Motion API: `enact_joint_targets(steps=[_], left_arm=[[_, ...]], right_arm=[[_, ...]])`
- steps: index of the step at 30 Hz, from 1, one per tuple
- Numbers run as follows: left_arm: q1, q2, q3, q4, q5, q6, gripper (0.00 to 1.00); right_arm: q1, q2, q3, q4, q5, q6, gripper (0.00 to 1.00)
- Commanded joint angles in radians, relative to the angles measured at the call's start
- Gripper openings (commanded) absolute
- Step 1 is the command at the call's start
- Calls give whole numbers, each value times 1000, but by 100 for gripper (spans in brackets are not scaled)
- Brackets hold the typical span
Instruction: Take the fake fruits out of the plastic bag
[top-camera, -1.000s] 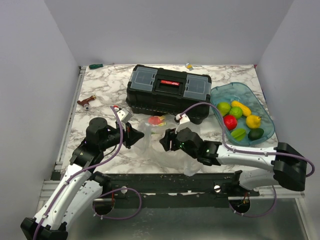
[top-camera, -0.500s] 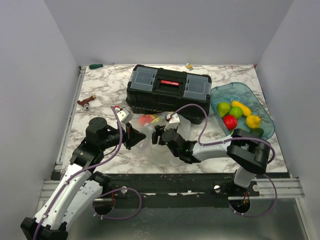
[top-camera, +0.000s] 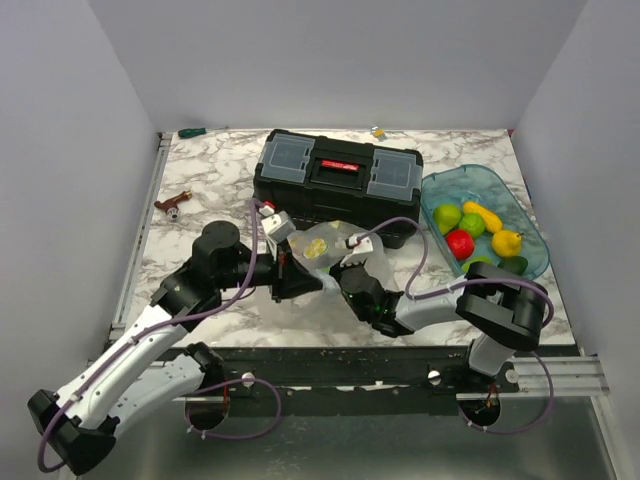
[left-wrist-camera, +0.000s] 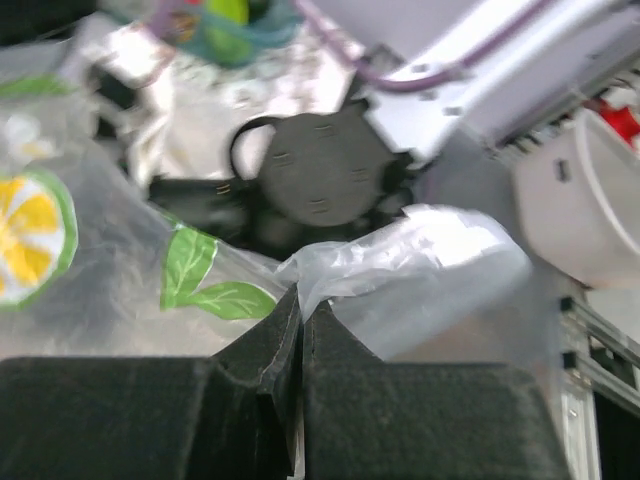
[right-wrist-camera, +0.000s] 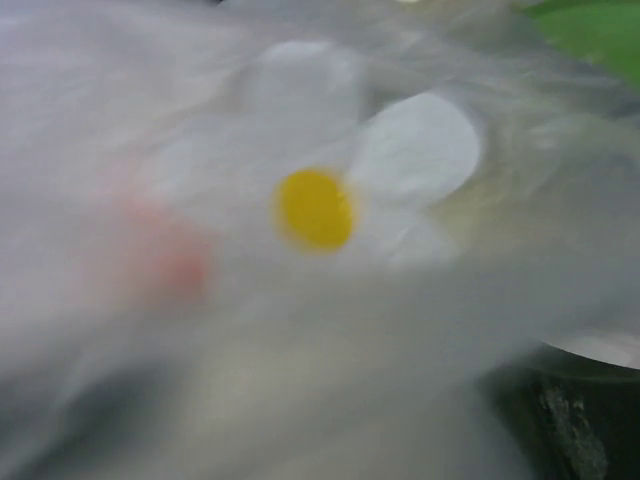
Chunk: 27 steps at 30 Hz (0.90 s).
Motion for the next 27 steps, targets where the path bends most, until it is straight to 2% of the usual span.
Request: enact_joint_targets(steps=[1, 6, 10, 14, 17, 20, 27], left_arm=[[-147, -29, 79, 28, 16, -48, 0], [-154, -60, 53, -235, -394, 52, 0], [-154, -103, 18, -336, -558, 104, 0], [-154, -183, -35, -298, -607, 61, 0], [-154, -224, -66, -268, -652, 46, 0], [-154, -238, -65, -261, -698, 60, 0], [-154, -236, -82, -223, -665, 132, 0]], right_arm=[[5, -46, -55, 92, 7, -3, 88], [5, -17, -72, 166, -188, -69, 96], [5, -5, -89, 192, -334, -113, 99], [4, -30, -119, 204, -396, -146, 100], [5, -14, -60, 106, -446, -195, 100], [5, 26, -38, 102, -477, -207, 100], [6, 80, 10, 117, -602, -207, 100]])
